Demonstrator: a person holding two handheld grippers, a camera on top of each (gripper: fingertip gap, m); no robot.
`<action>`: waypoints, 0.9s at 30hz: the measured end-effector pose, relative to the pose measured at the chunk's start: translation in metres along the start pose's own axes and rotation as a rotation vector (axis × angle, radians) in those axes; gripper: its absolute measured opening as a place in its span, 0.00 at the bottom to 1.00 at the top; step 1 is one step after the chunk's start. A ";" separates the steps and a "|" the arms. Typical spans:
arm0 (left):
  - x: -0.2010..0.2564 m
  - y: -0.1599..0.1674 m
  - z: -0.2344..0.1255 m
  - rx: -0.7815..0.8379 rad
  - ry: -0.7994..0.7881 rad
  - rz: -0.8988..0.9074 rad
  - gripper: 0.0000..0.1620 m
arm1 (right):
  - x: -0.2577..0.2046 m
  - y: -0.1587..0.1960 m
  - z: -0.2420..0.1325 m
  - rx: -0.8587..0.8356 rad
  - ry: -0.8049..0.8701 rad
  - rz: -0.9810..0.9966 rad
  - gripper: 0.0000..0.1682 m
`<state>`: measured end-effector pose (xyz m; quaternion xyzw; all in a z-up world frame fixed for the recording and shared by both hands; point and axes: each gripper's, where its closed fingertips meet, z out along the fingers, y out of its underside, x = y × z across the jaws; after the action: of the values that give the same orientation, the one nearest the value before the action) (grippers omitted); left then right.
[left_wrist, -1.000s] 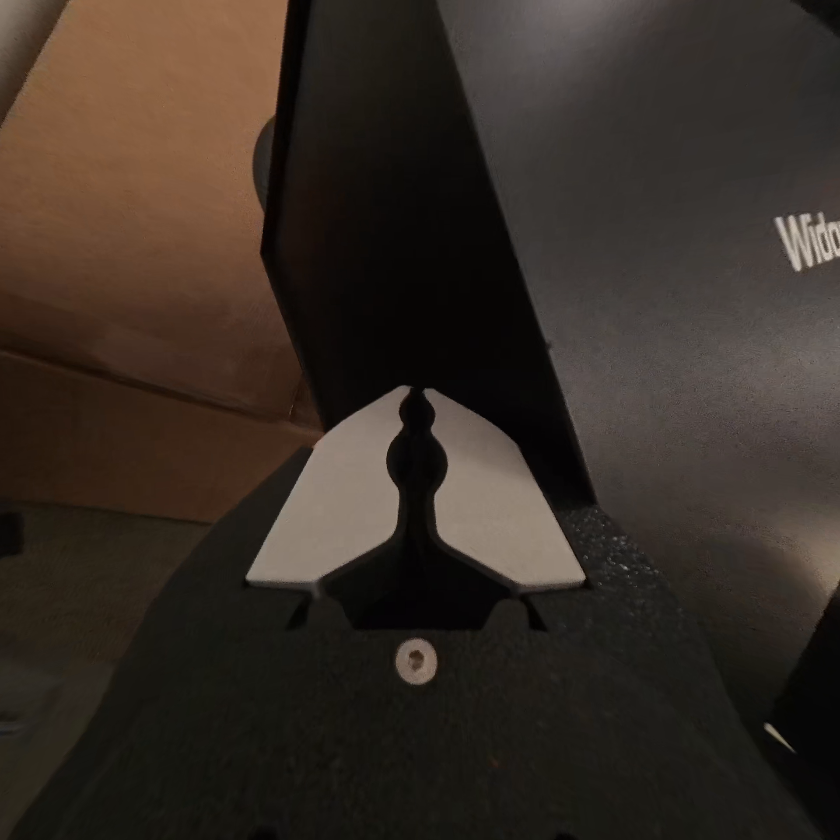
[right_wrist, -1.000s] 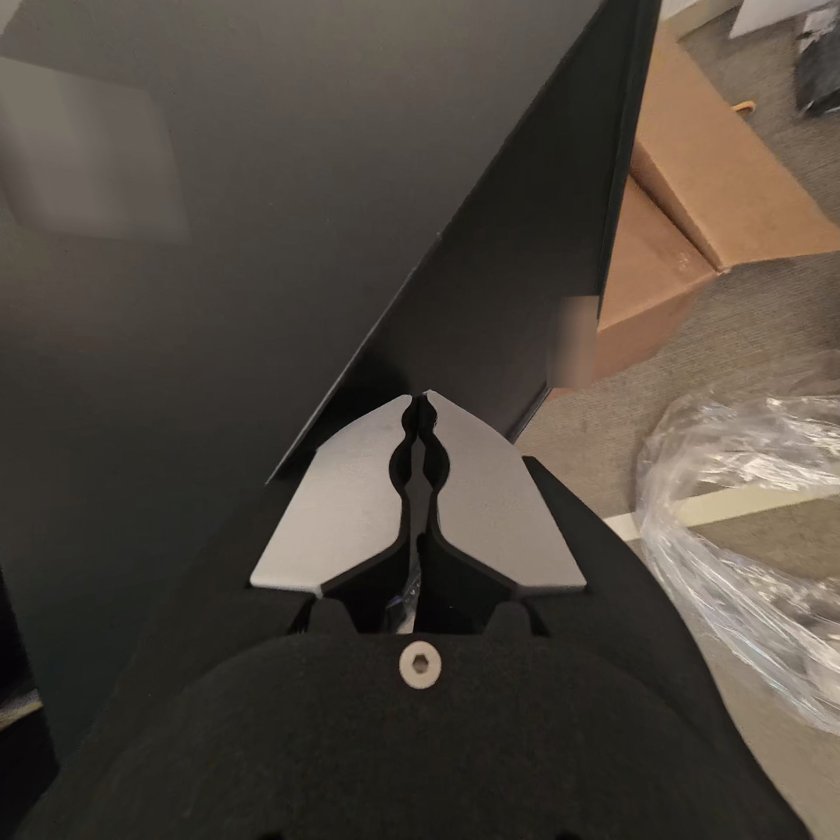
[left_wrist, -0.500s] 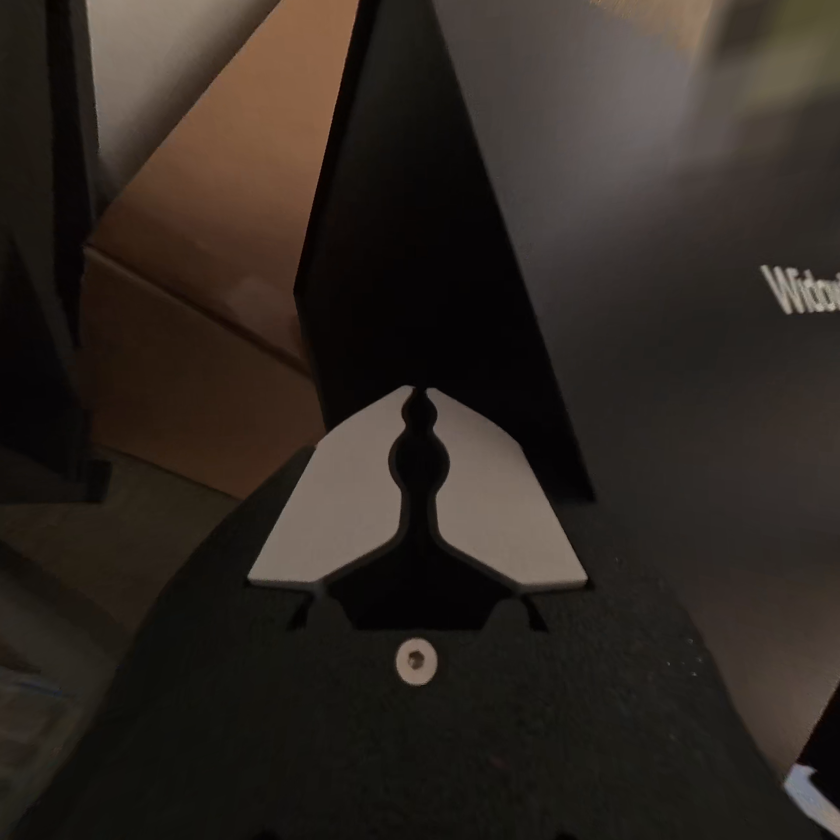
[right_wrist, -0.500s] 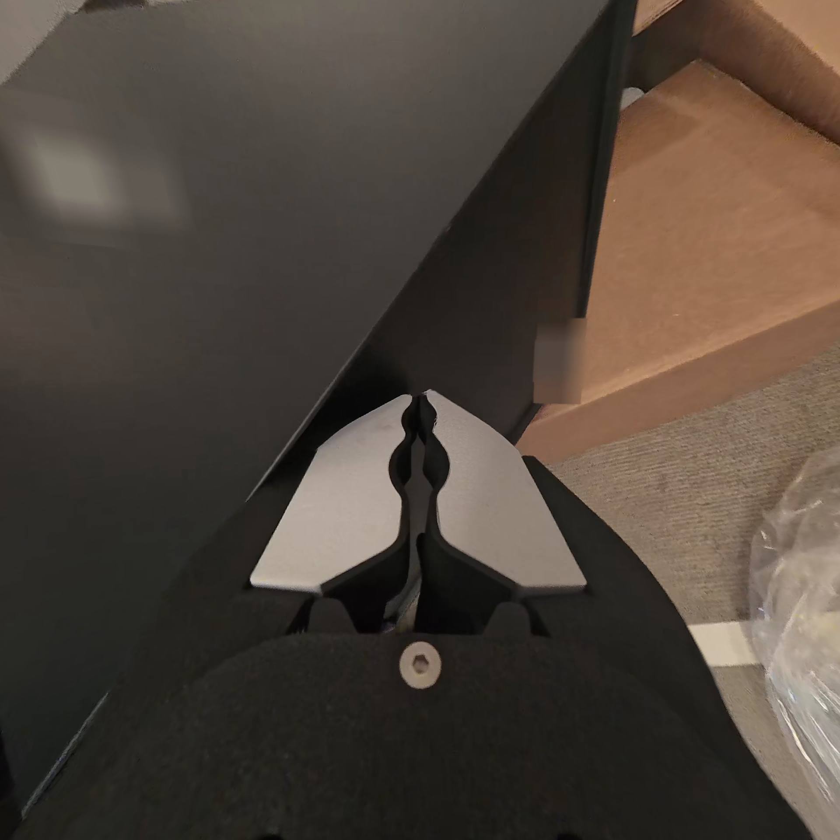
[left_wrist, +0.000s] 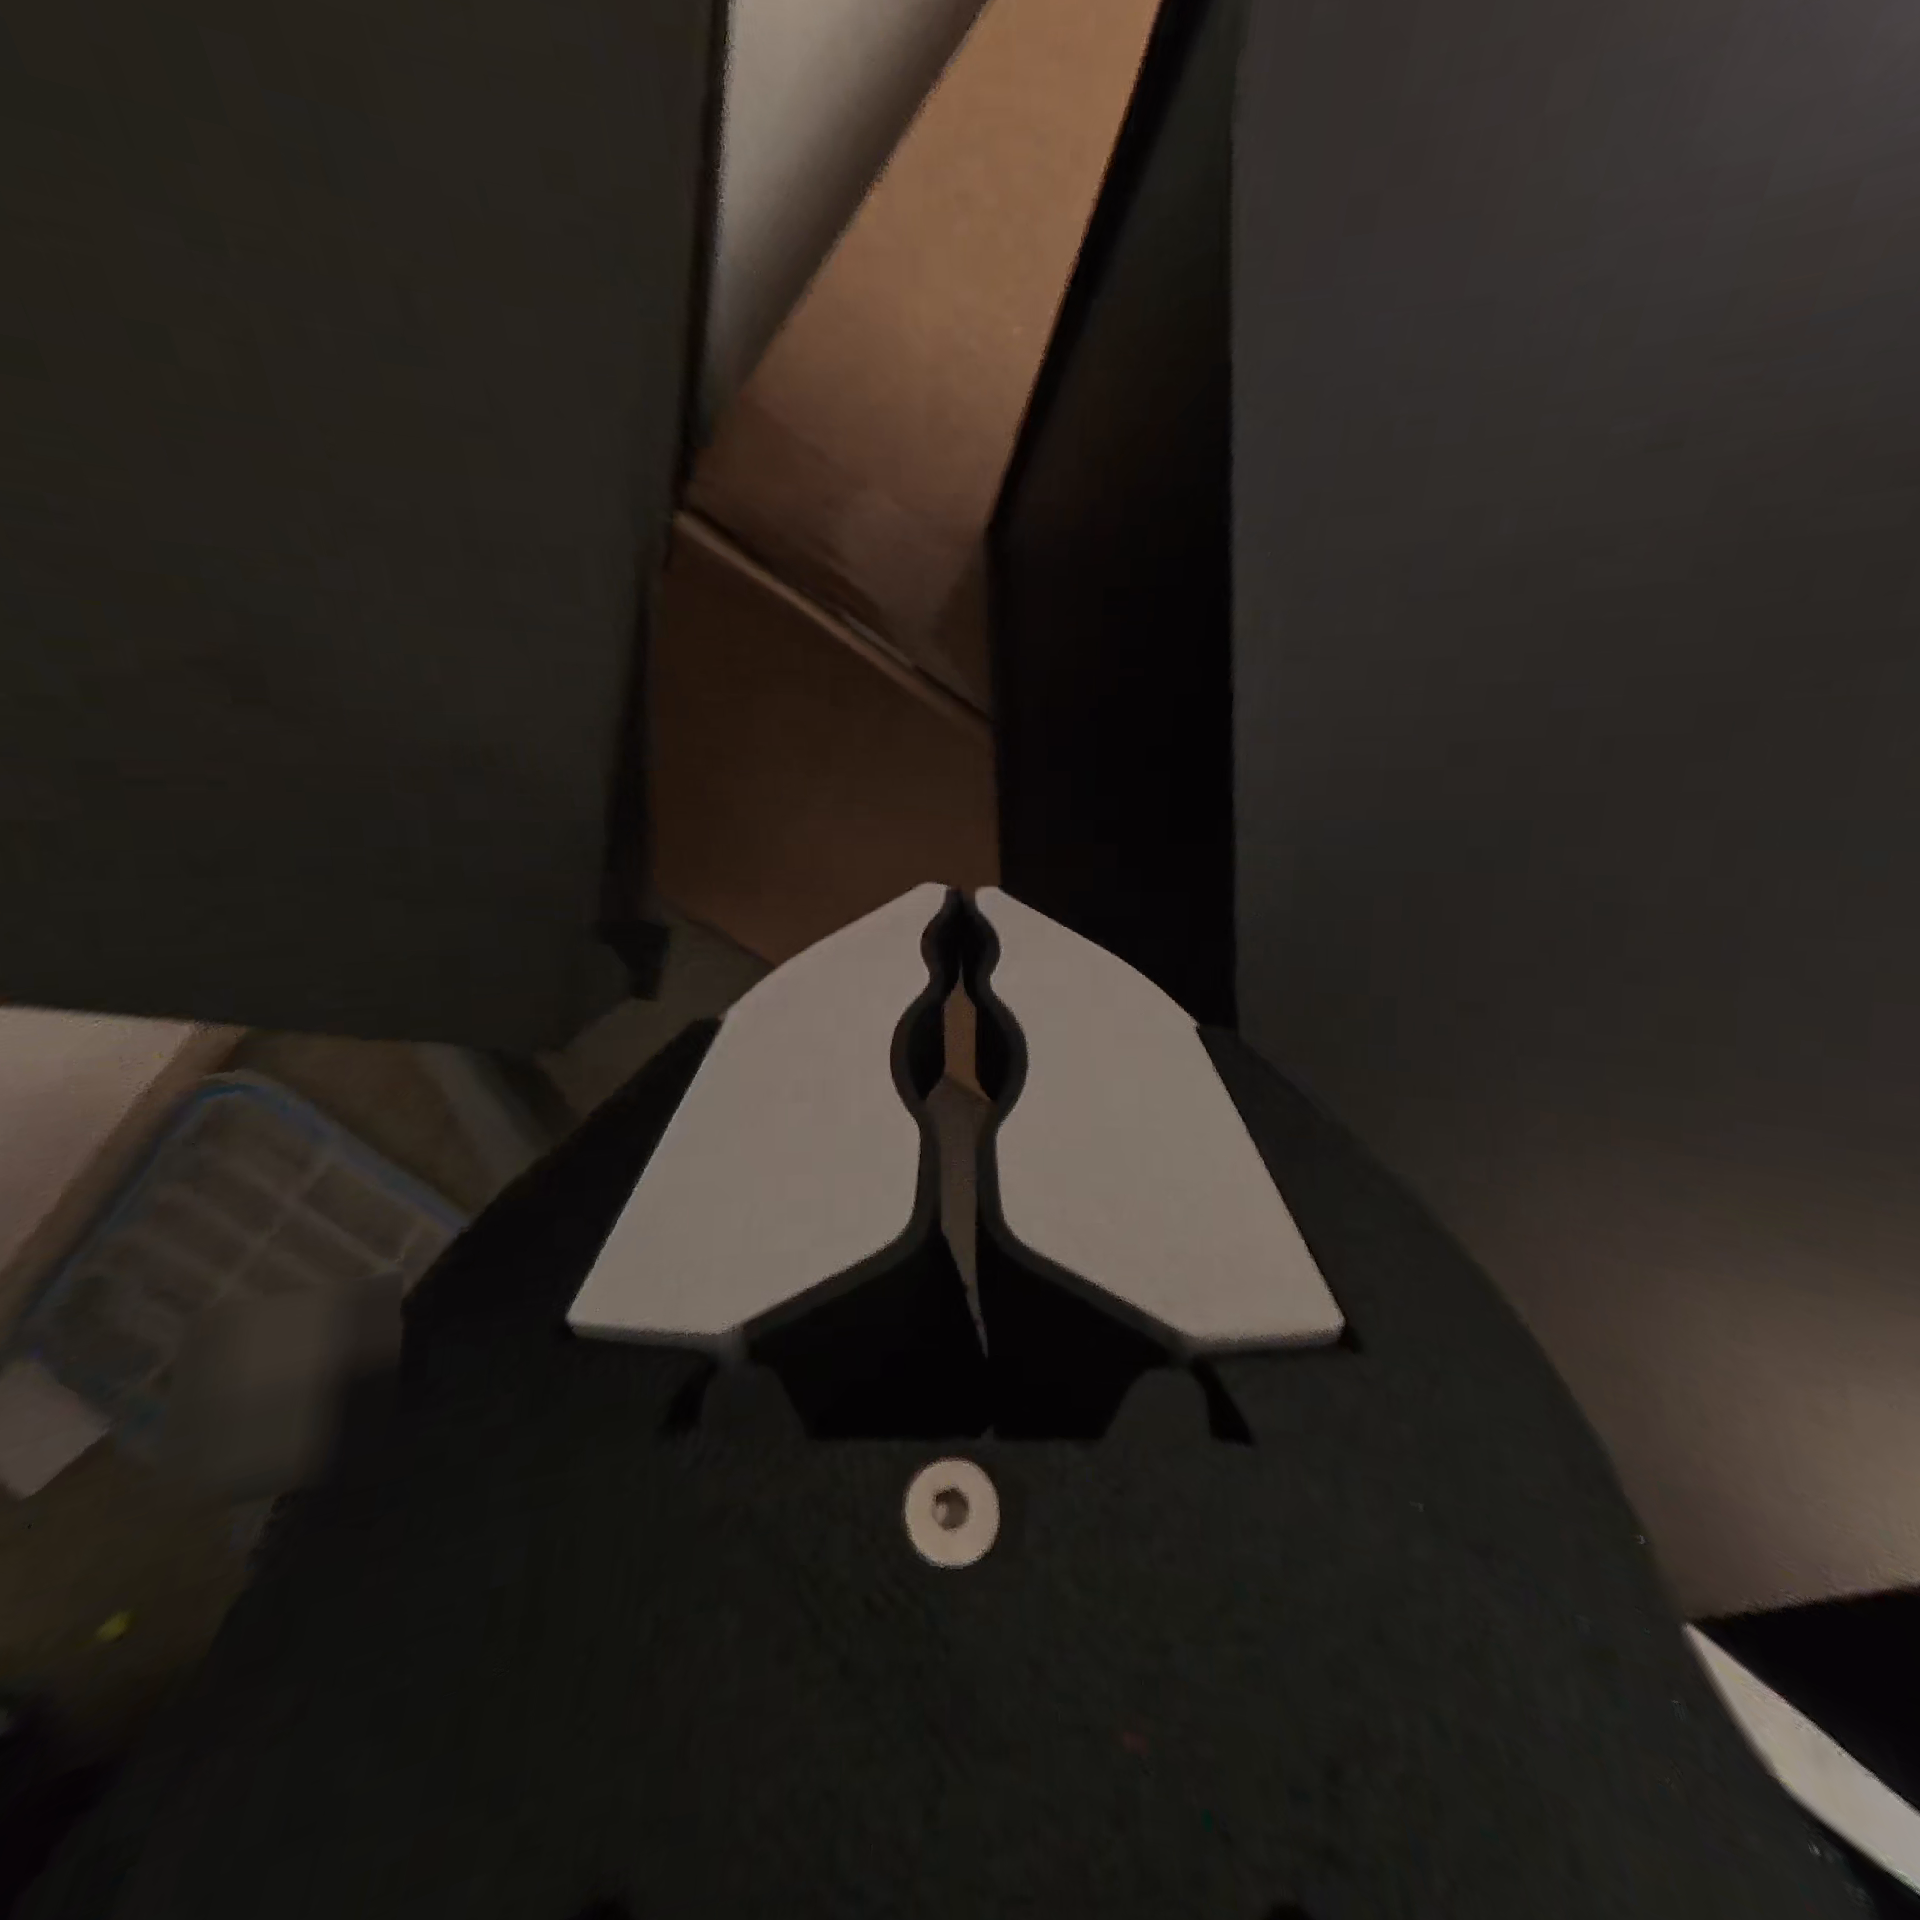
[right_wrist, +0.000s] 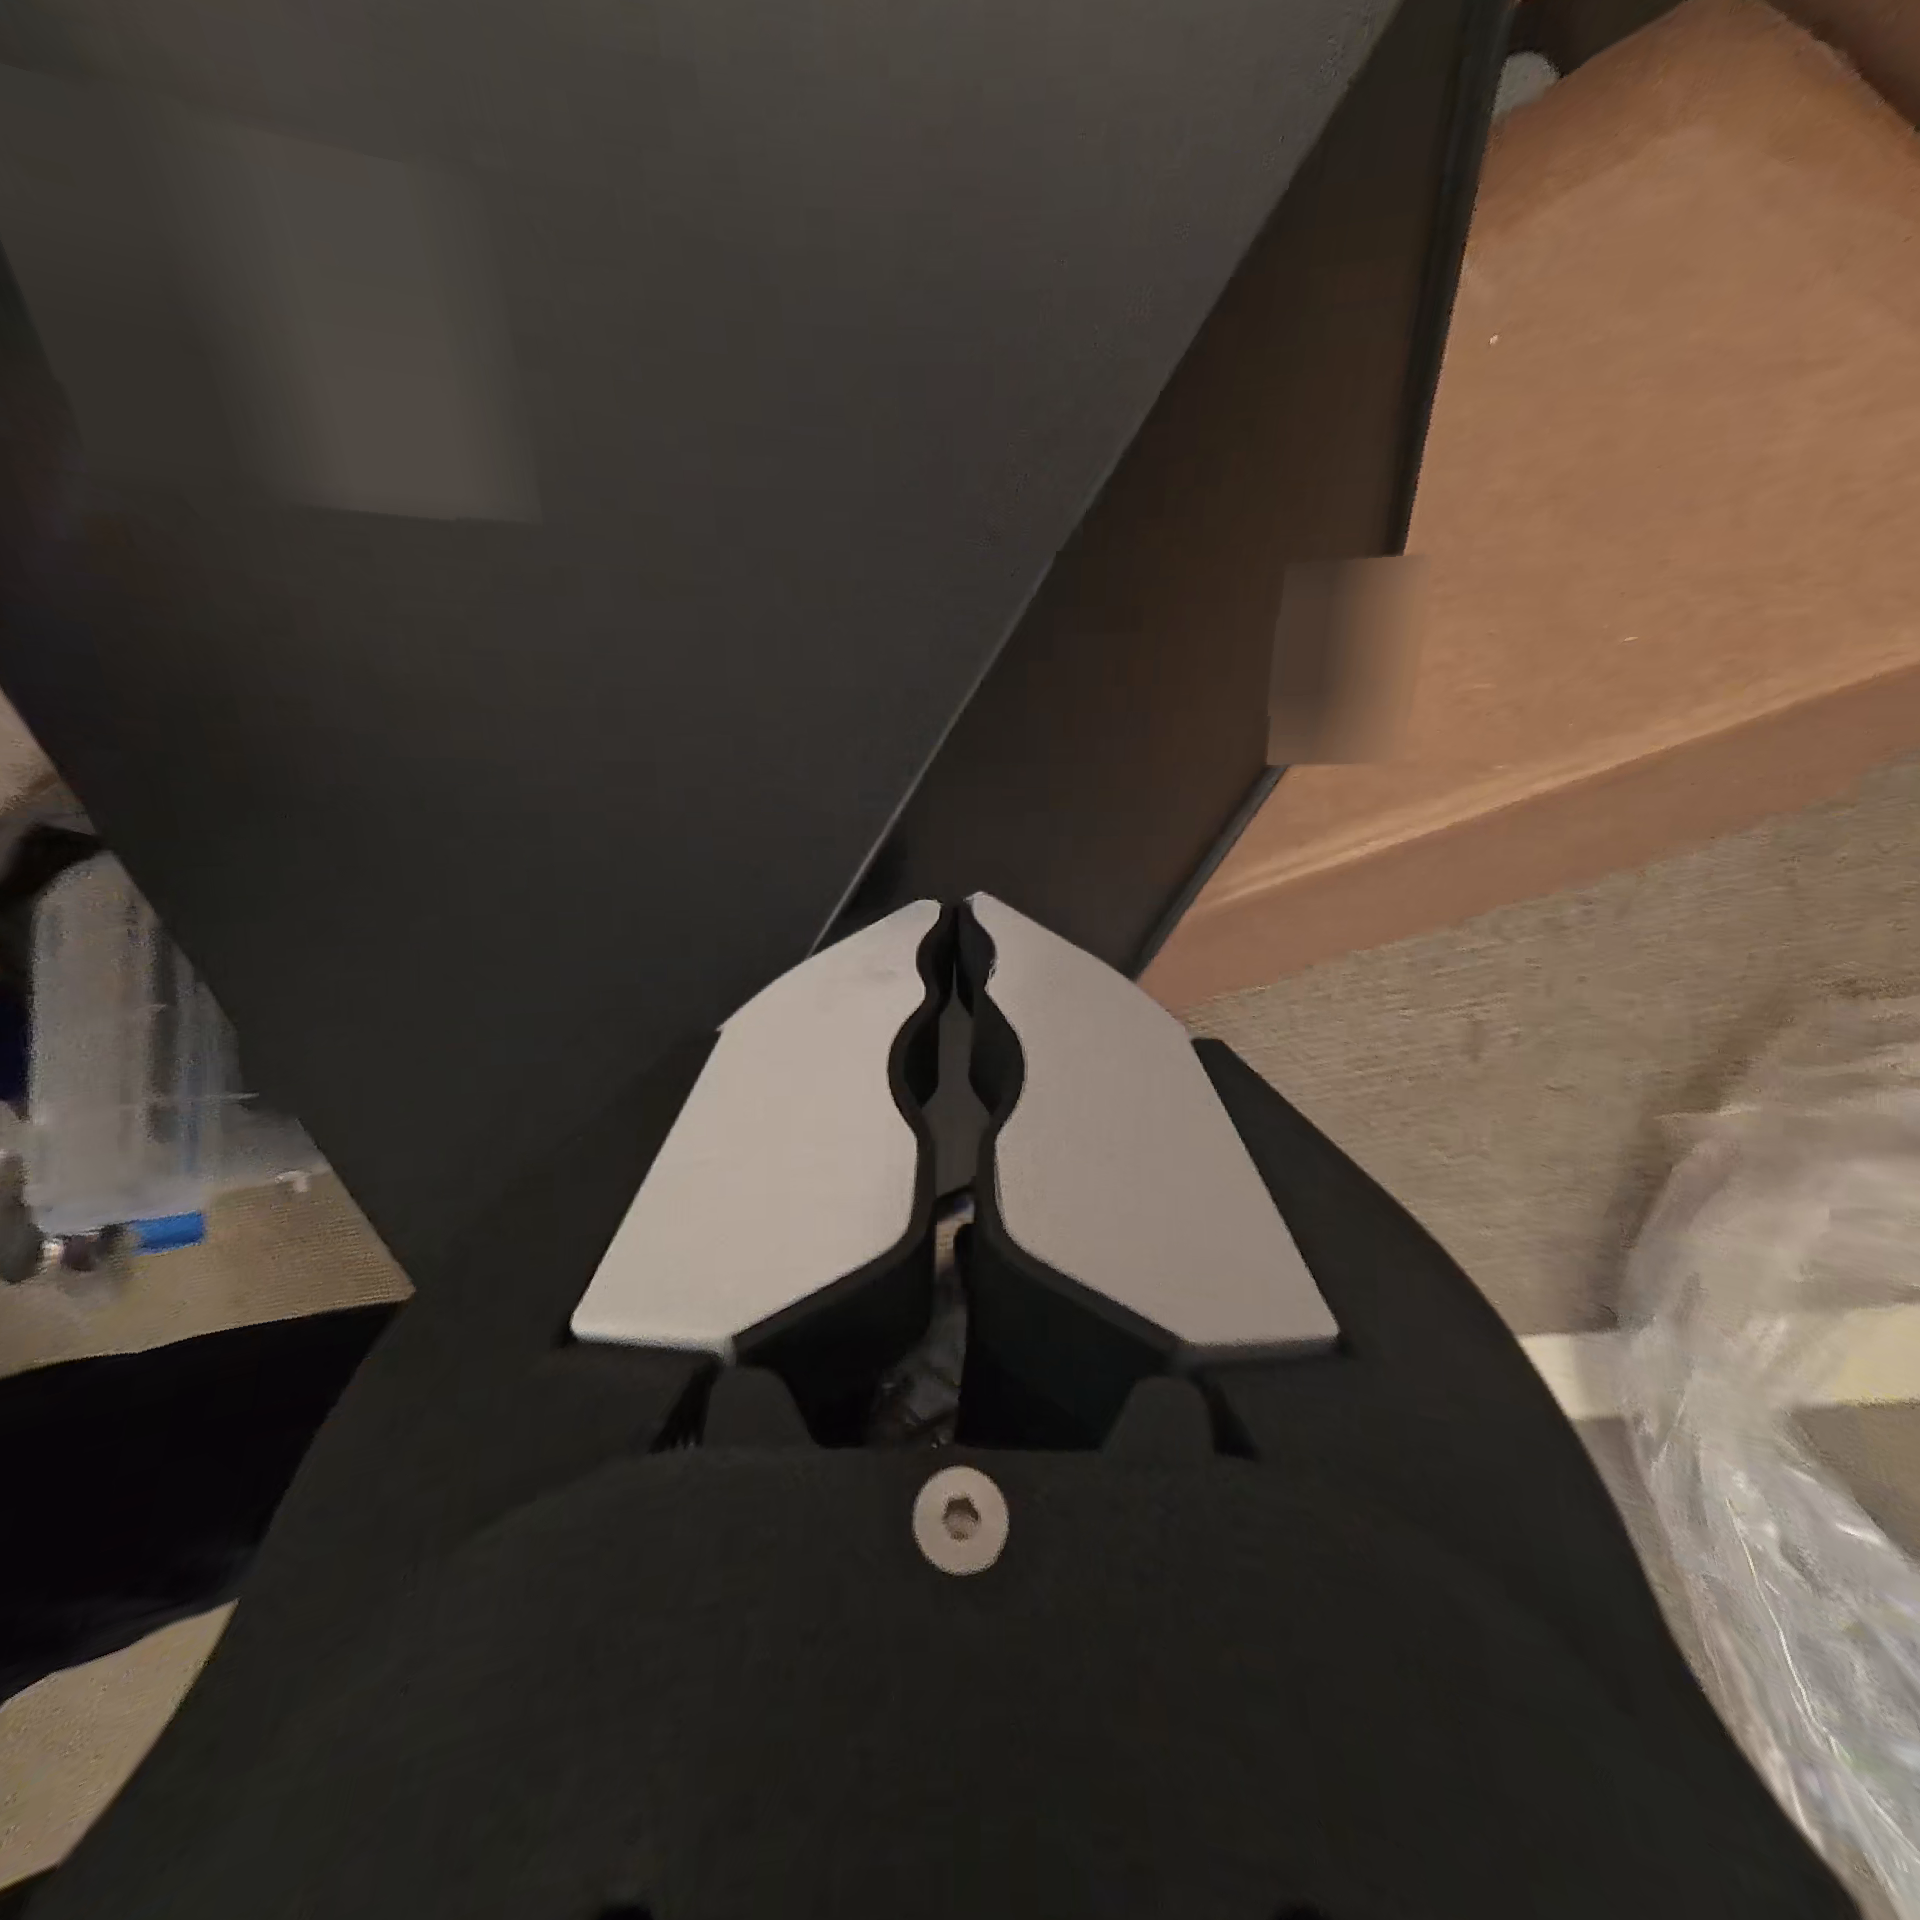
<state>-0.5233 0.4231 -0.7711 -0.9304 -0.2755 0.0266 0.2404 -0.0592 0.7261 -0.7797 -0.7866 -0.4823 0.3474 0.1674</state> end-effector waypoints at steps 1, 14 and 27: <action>-0.002 -0.004 -0.007 0.006 -0.053 0.003 0.00 | 0.002 -0.007 -0.006 -0.002 0.034 -0.013 0.00; 0.105 -0.087 -0.215 0.271 -0.189 0.073 0.03 | -0.092 -0.157 -0.150 0.106 0.237 -0.283 0.00; 0.199 -0.011 -0.480 0.395 -0.195 -0.155 0.13 | -0.284 -0.194 -0.260 0.098 0.036 -0.307 0.10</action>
<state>-0.2735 0.3283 -0.3257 -0.8343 -0.3573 0.1511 0.3916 -0.0834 0.5896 -0.3716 -0.7008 -0.5760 0.3266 0.2655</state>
